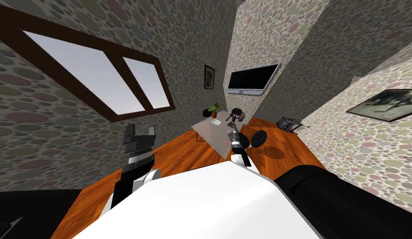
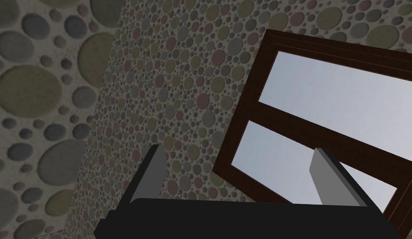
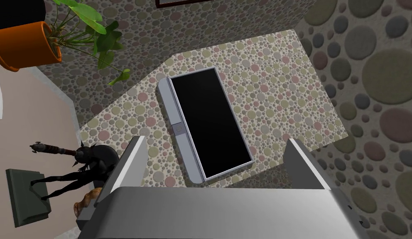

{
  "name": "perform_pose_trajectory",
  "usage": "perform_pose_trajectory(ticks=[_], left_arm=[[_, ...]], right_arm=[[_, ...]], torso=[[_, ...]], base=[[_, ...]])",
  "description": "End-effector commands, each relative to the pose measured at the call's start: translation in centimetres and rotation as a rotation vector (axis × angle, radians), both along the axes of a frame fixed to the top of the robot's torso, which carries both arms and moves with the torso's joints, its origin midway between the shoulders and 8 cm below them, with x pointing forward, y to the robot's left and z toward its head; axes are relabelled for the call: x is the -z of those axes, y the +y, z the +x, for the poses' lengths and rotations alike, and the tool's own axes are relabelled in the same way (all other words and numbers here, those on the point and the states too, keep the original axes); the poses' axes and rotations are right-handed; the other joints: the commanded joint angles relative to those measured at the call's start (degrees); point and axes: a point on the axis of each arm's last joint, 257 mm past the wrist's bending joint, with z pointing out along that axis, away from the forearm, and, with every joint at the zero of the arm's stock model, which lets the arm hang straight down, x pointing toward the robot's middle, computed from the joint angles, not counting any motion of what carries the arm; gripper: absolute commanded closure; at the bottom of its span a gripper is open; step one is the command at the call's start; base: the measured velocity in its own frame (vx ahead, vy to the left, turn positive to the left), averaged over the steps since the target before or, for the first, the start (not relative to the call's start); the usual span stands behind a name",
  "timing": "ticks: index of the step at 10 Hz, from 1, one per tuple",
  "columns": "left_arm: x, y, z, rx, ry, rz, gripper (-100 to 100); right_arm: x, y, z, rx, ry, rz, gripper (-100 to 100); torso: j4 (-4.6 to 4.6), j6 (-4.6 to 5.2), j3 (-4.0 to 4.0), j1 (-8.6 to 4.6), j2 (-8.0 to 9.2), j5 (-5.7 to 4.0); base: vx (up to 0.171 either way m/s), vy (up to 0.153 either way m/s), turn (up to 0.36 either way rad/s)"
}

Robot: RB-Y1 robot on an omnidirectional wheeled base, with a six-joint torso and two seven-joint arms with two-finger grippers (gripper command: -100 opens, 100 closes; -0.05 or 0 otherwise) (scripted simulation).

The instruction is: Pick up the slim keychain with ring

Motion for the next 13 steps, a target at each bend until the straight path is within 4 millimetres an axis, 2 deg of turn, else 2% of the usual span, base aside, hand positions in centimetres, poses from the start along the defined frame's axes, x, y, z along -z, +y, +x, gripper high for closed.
perform_pose_trajectory(ticks=[1,2,3,4,5,6,8,9,10,11,12,13], left_arm=[[0.0,0.0,0.0,0.000,0.000,0.000,0],[0.0,0.0,0.0,0.000,0.000,0.000,0],[0.0,0.0,0.0,0.000,0.000,0.000,0],[0.0,0.0,0.0,0.000,0.000,0.000,0],[0.0,0.0,0.0,0.000,0.000,0.000,0],[0.0,0.0,0.0,0.000,0.000,0.000,0],[0.0,0.0,0.0,0.000,0.000,0.000,0],[0.0,0.0,0.0,0.000,0.000,0.000,0],[0.0,0.0,0.0,0.000,0.000,0.000,0],[0.0,0.0,0.0,0.000,0.000,0.000,0],[0.0,0.0,0.0,0.000,0.000,0.000,0],[0.0,0.0,0.0,0.000,0.000,0.000,0]], right_arm=[[1.9,-1.8,0.3,0.007,0.033,0.062,-100],[2.7,-2.0,0.3,0.012,0.049,0.065,-100],[4.4,-3.8,0.3,0.024,0.081,0.129,-100],[5.2,-4.0,0.2,0.028,0.095,0.132,-100],[6.9,-6.0,0.0,0.047,0.127,0.195,-100],[7.7,-6.2,-0.1,0.051,0.139,0.204,-100],[11.8,-10.4,-1.1,0.109,0.210,0.330,-100],[12.8,-10.7,-1.3,0.112,0.220,0.360,-100],[13.7,-12.6,-1.8,0.137,0.229,0.421,-100],[15.3,-13.1,-2.3,0.151,0.254,0.442,-100],[16.3,-15.0,-2.9,0.179,0.261,0.510,-100],[17.5,-15.3,-3.4,0.191,0.279,0.525,-100]], torso=[[0.00,0.00,0.00,0.00,0.00,0.00],[0.00,-0.02,0.00,0.03,-0.01,0.00],[0.00,0.00,0.00,0.01,-0.01,0.00],[-0.01,-0.02,-0.02,0.05,-0.04,0.01],[-0.01,0.00,-0.02,0.03,-0.04,0.00],[-0.01,-0.02,-0.03,0.03,-0.05,0.01],[-0.02,-0.02,-0.05,0.02,-0.09,0.00],[-0.03,-0.03,-0.08,0.07,-0.15,0.01],[-0.02,0.03,-0.05,0.06,-0.08,0.02],[-0.02,-0.01,-0.05,0.03,-0.09,0.01],[-0.02,0.00,-0.04,0.01,-0.07,0.01],[-0.01,0.00,-0.04,0.00,-0.06,0.01]], base=[[0.018,0.029,0.130],[0.021,0.022,0.078],[0.032,0.034,0.144],[0.031,0.027,0.055],[0.031,0.033,0.136],[0.030,0.025,0.073],[0.054,0.039,0.191],[0.043,0.029,0.056],[0.044,0.024,0.092],[0.040,0.018,0.090],[0.039,0.019,0.125],[0.037,0.018,0.075]])
